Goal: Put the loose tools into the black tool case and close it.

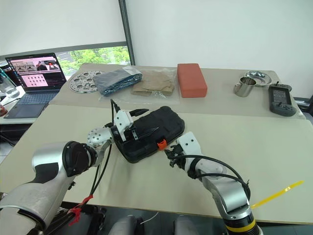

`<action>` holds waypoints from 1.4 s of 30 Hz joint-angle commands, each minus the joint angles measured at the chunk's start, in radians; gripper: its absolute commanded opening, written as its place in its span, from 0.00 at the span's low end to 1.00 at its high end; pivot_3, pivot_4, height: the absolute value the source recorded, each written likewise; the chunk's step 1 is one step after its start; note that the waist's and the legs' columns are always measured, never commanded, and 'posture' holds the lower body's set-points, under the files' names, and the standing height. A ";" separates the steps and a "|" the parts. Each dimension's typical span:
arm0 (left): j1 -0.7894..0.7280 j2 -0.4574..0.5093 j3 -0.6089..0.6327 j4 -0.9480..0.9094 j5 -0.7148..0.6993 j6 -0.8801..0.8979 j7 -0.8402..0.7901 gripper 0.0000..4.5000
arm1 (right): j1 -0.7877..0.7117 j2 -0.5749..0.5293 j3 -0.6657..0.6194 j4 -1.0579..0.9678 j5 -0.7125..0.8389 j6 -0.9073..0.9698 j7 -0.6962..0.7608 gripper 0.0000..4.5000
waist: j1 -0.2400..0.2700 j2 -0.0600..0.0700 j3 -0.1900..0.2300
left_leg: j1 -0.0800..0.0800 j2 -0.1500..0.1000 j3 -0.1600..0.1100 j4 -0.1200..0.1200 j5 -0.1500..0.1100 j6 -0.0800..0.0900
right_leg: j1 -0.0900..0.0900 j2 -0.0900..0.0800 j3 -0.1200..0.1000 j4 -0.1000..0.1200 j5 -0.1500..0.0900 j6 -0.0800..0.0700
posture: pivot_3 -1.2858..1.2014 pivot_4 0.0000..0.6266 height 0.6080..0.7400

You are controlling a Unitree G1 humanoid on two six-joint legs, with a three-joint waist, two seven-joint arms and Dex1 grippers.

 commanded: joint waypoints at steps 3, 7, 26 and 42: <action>0.045 -0.014 -0.021 0.033 0.016 0.018 -0.005 1.00 | -0.063 0.035 0.023 0.001 0.002 -0.017 -0.006 0.02 | 0.000 0.000 0.000 | 0.000 0.000 0.000 0.000 0.000 0.000 | 0.000 0.000 0.000 0.000 0.000 0.000 | 0.52 0.24 1.00; 0.044 -0.012 -0.021 0.033 0.015 0.018 -0.002 1.00 | -0.107 0.061 0.035 0.033 -0.004 -0.029 -0.011 0.02 | -0.003 0.000 0.000 | 0.000 0.000 0.000 0.000 0.000 0.000 | 0.000 0.000 0.000 0.000 0.000 0.000 | 0.52 0.24 1.00; 0.031 0.118 0.203 0.033 -0.031 0.068 -0.215 1.00 | -0.033 -0.067 -0.104 0.050 0.036 -0.183 0.132 0.02 | -0.026 -0.001 0.001 | -0.001 0.000 -0.001 -0.002 0.000 0.001 | -0.001 0.000 0.000 -0.001 0.000 0.001 | 0.52 0.24 1.00; 0.081 0.403 0.360 0.033 -0.160 -0.109 -0.183 1.00 | -0.113 -0.157 -0.322 0.419 0.042 -0.726 0.337 0.02 | -0.008 -0.008 0.009 | -0.001 0.001 0.002 -0.005 0.000 0.001 | -0.003 0.000 -0.001 -0.002 0.000 -0.001 | 0.52 0.24 1.00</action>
